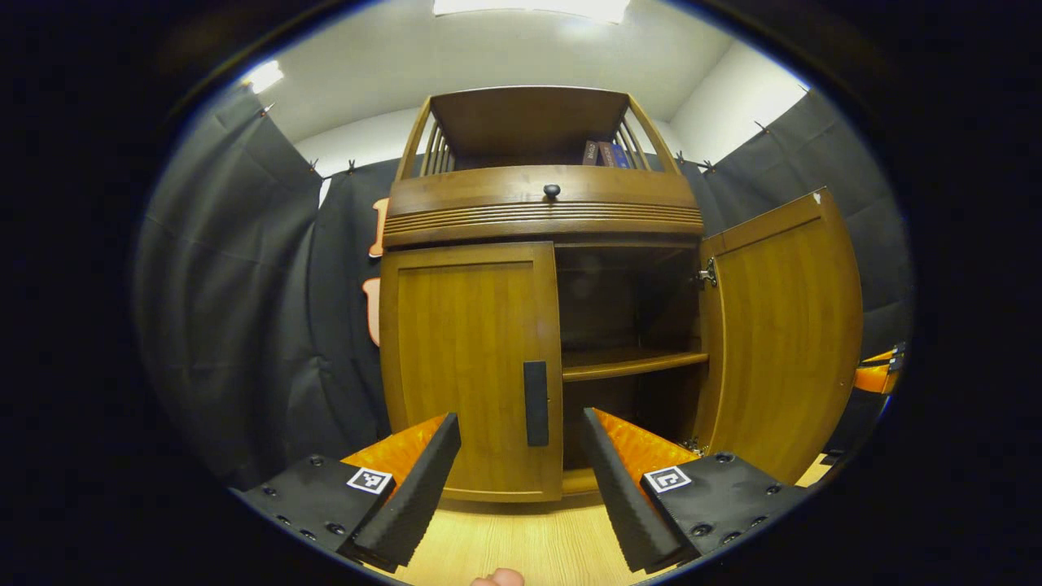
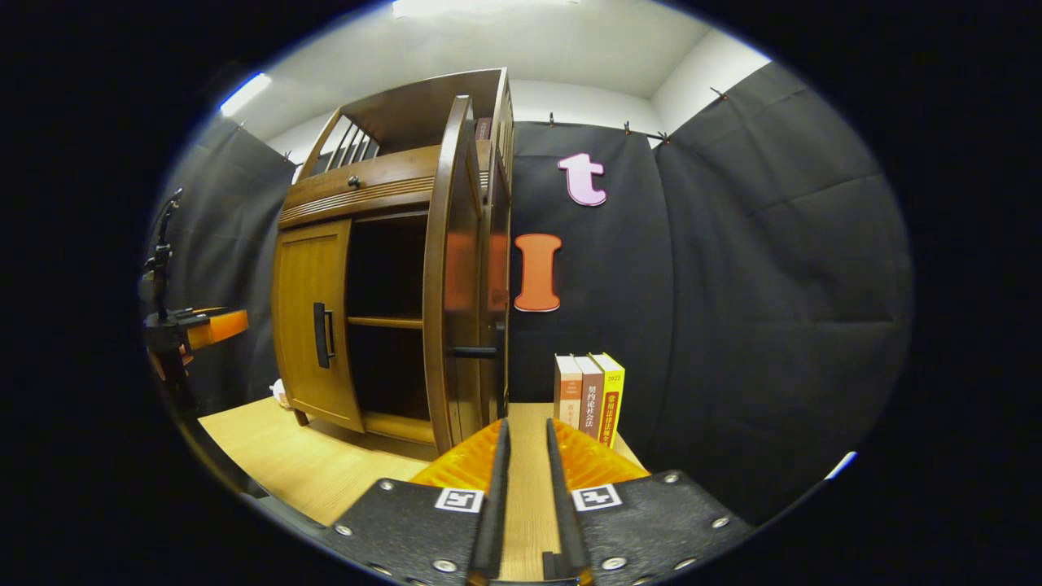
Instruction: Open the right door of the double-door shoe cabinet with the right hand, and open the left door with the left hand.
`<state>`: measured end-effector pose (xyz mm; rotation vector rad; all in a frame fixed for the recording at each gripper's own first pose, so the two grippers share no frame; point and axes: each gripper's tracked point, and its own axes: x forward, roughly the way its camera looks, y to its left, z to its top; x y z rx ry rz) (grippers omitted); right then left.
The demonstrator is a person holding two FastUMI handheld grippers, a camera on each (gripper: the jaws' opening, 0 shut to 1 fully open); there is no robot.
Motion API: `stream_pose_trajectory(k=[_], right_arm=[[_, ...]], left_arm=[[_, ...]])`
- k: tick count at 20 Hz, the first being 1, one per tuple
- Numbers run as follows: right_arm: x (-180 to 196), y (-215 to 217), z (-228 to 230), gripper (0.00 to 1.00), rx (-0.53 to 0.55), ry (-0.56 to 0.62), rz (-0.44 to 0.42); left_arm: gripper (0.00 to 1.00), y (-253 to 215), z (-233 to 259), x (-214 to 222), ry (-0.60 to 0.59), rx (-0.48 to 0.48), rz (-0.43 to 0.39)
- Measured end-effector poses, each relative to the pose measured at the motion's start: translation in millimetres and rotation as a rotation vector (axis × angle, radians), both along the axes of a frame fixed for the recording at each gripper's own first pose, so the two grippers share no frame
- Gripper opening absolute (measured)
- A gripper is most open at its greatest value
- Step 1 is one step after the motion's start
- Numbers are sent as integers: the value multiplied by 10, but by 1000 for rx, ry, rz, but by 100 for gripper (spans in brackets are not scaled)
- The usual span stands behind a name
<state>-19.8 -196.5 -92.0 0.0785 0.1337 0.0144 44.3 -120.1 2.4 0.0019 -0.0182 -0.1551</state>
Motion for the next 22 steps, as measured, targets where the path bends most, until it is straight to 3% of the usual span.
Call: stream_pose_trajectory(k=[5, 7, 8, 14, 22], right_arm=[[-30, -123, 76, 89, -16, -11, -54], [-45, -170, 103, 96, -8, -13, -73], [-48, -190, 131, 92, -6, -18, -80], [-111, -179, 144, 93, 55, -13, -88], [-282, -280, 124, 92, -11, 24, -125]], left_arm=[[94, -99, -196, 421, 53, -31, -25], [94, -122, -249, 628, 67, -32, -25], [96, -132, -247, 741, 69, -35, -28], [94, -229, -385, 1453, 63, -30, -61], [96, -358, -640, 2000, 97, -26, -78]])
